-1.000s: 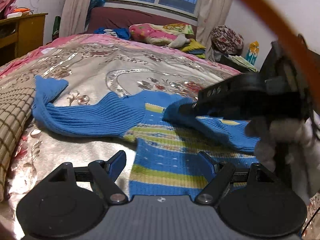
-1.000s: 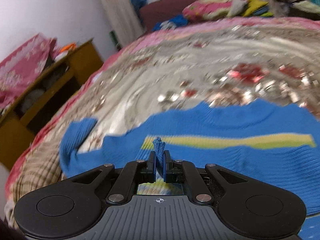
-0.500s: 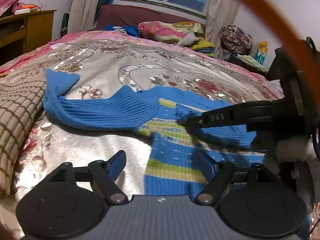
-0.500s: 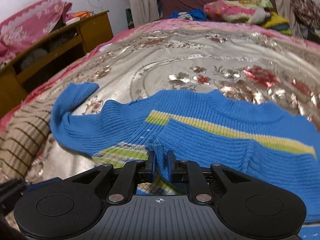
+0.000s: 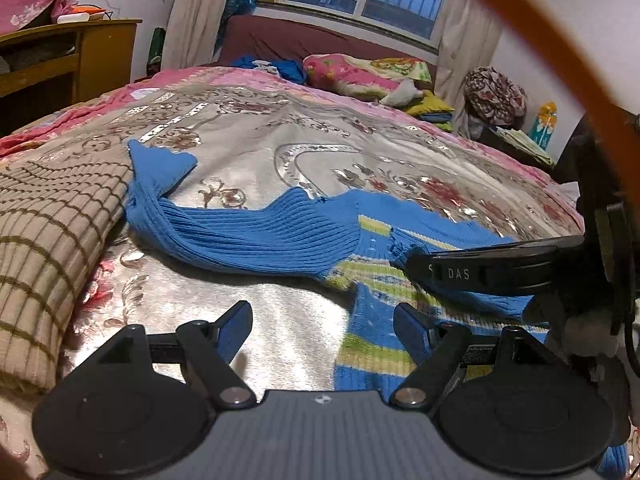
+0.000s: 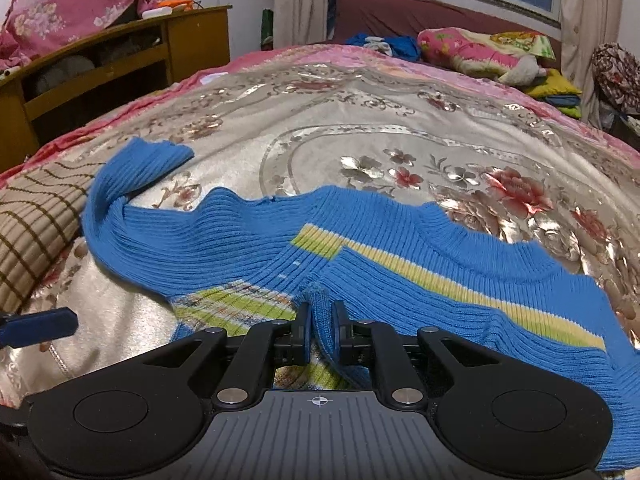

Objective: Fold small clothes

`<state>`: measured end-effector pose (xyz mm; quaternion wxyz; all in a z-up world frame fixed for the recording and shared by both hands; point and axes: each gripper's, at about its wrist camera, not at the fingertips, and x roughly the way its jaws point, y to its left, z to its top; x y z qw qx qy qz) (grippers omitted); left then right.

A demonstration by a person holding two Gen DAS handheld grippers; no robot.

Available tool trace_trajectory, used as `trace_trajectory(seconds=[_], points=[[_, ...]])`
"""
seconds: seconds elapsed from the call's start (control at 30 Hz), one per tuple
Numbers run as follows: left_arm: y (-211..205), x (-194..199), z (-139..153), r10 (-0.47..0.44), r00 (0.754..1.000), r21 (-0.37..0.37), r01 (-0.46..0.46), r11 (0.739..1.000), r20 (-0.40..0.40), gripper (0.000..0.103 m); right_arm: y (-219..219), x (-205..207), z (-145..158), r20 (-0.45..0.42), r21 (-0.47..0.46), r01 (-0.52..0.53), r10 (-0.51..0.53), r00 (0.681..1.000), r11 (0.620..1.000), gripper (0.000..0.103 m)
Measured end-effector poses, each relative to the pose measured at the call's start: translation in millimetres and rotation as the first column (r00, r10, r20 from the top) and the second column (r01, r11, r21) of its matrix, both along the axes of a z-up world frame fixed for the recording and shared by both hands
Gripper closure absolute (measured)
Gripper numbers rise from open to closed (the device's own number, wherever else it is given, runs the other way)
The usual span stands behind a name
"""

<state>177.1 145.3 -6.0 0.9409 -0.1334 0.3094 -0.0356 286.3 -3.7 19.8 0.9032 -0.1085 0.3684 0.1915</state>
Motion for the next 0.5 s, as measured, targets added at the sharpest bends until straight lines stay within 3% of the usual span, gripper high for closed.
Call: trace_trajectory(seconds=[0.5], points=[[15, 6, -3, 0.044, 0.999, -0.015, -0.044, 0.999, -0.008, 0.020, 5, 0, -3, 0.026, -0.016, -0.001, 0.002, 1.000, 1.000, 0.097]])
